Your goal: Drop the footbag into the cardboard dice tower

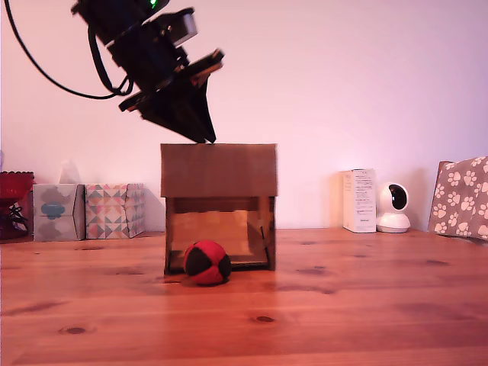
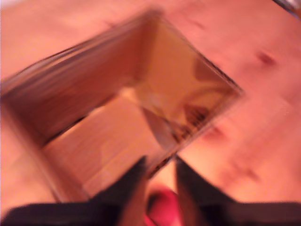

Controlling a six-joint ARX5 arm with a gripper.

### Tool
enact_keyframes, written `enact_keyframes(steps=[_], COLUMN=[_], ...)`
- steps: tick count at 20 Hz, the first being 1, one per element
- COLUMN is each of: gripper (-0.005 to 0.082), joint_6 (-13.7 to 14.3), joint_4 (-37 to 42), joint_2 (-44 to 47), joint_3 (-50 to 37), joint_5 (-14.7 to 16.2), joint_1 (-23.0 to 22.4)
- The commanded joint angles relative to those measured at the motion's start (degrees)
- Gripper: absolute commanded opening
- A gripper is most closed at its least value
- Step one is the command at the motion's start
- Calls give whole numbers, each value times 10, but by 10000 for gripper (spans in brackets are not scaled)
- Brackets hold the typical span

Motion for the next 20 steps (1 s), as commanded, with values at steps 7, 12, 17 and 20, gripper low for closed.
enact_keyframes(steps=[7, 12, 17, 20], gripper=[-20, -20, -20, -20], joint_6=[-2, -2, -13, -22], joint_4=[159, 183, 199, 217], joint_2=[-155, -306, -400, -450], joint_3=[-185, -279, -370, -424], joint_5=[-73, -73, -73, -73], joint_1=[-38, -26, -26, -28])
